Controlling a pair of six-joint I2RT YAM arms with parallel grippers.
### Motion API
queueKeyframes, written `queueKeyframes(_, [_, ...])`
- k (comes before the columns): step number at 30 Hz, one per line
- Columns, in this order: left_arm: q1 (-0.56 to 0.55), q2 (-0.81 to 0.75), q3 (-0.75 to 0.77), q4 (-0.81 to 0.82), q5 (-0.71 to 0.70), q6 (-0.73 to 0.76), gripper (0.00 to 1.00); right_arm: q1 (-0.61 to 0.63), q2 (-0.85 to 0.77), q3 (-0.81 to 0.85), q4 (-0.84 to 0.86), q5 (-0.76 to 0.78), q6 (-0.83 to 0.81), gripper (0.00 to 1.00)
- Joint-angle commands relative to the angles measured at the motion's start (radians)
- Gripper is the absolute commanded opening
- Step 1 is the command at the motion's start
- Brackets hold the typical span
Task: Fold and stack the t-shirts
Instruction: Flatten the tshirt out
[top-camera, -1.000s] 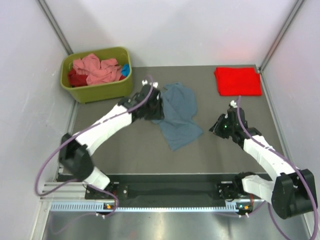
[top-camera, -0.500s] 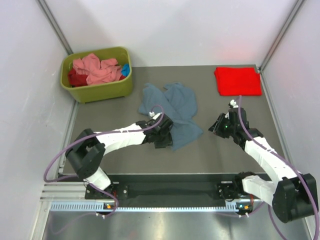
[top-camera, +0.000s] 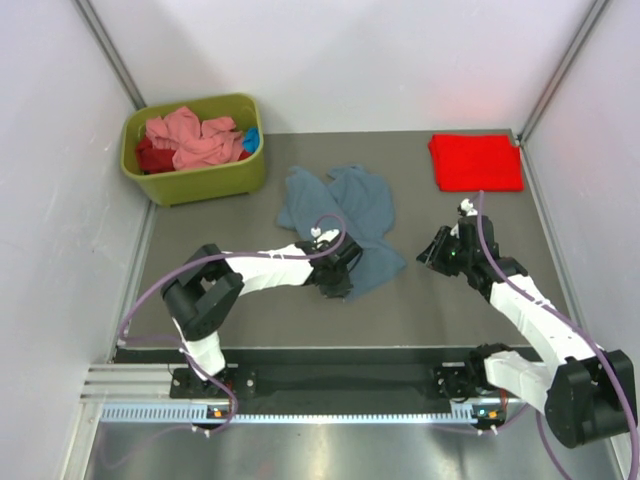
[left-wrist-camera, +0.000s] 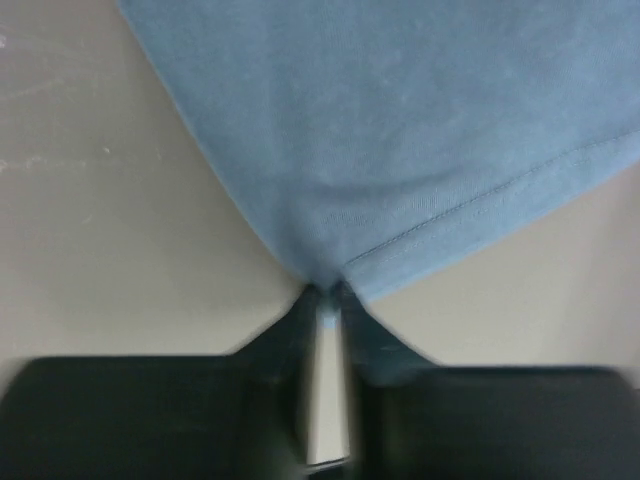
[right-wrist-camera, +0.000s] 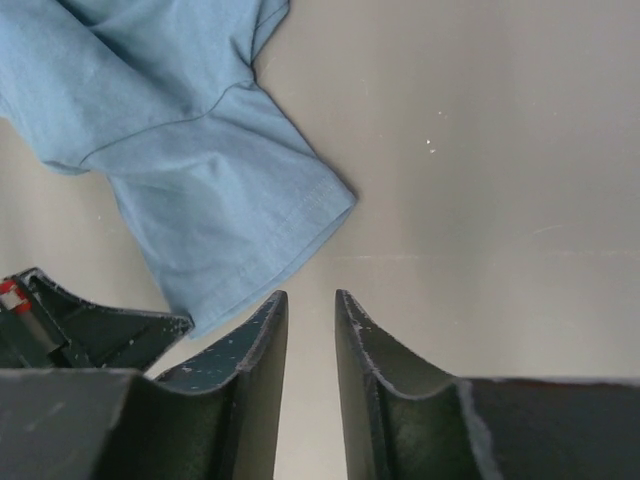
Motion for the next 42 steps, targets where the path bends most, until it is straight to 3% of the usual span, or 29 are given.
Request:
queueKeyframes(1, [-0.002,0.030,0.049,-0.022,-0.053,0.034,0.10,-0.001,-0.010,0.017,0.033,-0.005,-0.012,0.28])
queueKeyframes(2, [-0.002,0.028,0.064,-0.073,-0.063,0.043,0.02,-0.001,-0.007,0.017,0.033,-0.006,-0.012,0.28])
queueKeyframes(3, [0.000,0.013,0.083,-0.106,-0.077,0.054,0.00,-0.001,-0.007,0.018,0.031,-0.004,-0.012,0.29])
queueKeyframes(6, [0.010,-0.086,0.224,-0.304,-0.163,0.127,0.00,-0.001,0.006,0.037,0.018,0.007,-0.013,0.32])
queueKeyframes(9, [0.012,-0.191,0.534,-0.427,-0.316,0.266,0.00,-0.001,0.015,0.064,0.007,0.021,0.002,0.42])
queueKeyframes(15, [0.015,-0.220,0.973,-0.573,-0.481,0.420,0.00,0.000,0.071,0.133,0.050,0.001,0.060,0.48])
queueKeyframes(18, [0.018,-0.237,1.072,-0.610,-0.557,0.477,0.00,0.003,0.113,0.153,0.083,-0.019,0.086,0.51])
queueKeyframes(25, [0.026,-0.329,1.095,-0.506,-0.688,0.615,0.00,0.109,0.294,0.184,0.246,-0.075,0.148,0.58])
queueKeyframes(31, [0.027,-0.363,1.066,-0.490,-0.757,0.681,0.00,0.236,0.472,0.250,0.390,-0.049,0.129,0.55])
queueKeyframes(35, [0.036,-0.395,0.999,-0.481,-0.777,0.701,0.00,0.229,0.541,0.273,0.381,0.023,0.198,0.49])
queueKeyframes(42, [0.122,-0.435,0.849,-0.496,-0.696,0.678,0.00,0.217,0.582,0.301,0.378,0.125,0.364,0.52])
